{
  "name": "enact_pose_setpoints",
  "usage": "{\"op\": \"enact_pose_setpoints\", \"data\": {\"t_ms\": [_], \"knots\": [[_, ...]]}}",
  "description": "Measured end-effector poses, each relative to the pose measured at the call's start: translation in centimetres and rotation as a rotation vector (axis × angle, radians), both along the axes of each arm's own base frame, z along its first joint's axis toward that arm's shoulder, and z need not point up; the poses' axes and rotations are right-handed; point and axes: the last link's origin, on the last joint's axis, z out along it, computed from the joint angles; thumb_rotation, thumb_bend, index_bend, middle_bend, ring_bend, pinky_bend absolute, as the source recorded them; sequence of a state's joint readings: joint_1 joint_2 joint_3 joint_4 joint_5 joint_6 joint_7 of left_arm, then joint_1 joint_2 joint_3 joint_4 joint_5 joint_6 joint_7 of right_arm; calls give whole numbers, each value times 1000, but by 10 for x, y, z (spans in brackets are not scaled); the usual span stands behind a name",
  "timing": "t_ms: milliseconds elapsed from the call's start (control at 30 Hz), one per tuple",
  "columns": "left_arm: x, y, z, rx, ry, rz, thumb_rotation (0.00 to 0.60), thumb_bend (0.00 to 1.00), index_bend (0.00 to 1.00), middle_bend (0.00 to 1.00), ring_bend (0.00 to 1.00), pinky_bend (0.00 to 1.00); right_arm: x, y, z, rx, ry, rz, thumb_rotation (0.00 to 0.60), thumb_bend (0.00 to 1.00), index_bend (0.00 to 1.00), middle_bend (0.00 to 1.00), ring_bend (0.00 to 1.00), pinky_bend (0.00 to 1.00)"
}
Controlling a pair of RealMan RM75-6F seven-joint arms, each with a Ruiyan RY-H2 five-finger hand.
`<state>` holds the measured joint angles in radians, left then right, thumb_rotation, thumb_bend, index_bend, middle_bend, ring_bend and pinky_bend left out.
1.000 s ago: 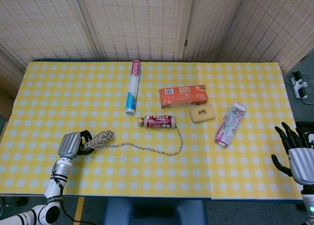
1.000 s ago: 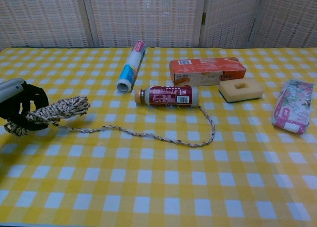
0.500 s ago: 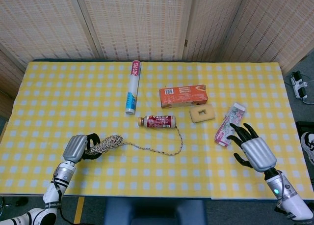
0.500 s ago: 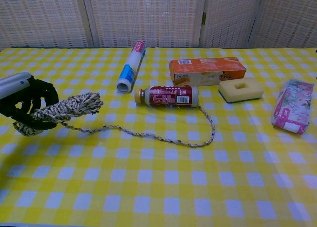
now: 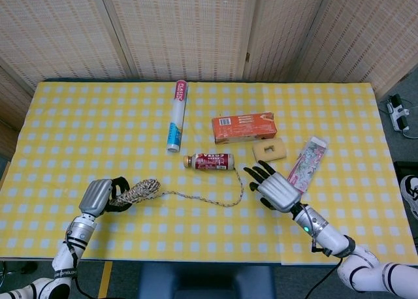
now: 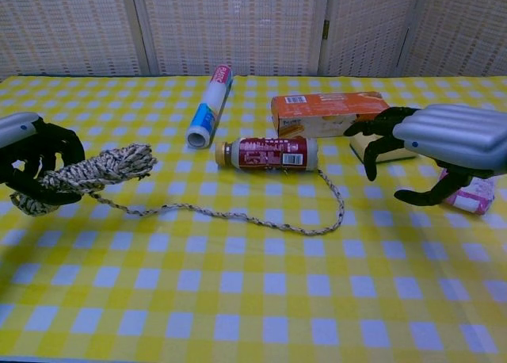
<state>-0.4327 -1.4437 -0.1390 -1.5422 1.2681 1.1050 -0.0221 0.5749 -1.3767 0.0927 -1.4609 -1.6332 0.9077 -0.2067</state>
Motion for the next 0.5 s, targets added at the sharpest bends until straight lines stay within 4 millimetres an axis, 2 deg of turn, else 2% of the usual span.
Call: {"op": "enact_pose_setpoints", "data": {"t_ms": [233,500], "knots": [[-4,1,1,-5,-7,20,600,463,751,710,703,784,0,-16,-26,2,56,32,600,416,436,104,105,52],[-6,2,-2,-11,-10,30,600,463,752,710,704,784,1,-19,-53,20,47,44,600,417,449,107,102,52]]}}
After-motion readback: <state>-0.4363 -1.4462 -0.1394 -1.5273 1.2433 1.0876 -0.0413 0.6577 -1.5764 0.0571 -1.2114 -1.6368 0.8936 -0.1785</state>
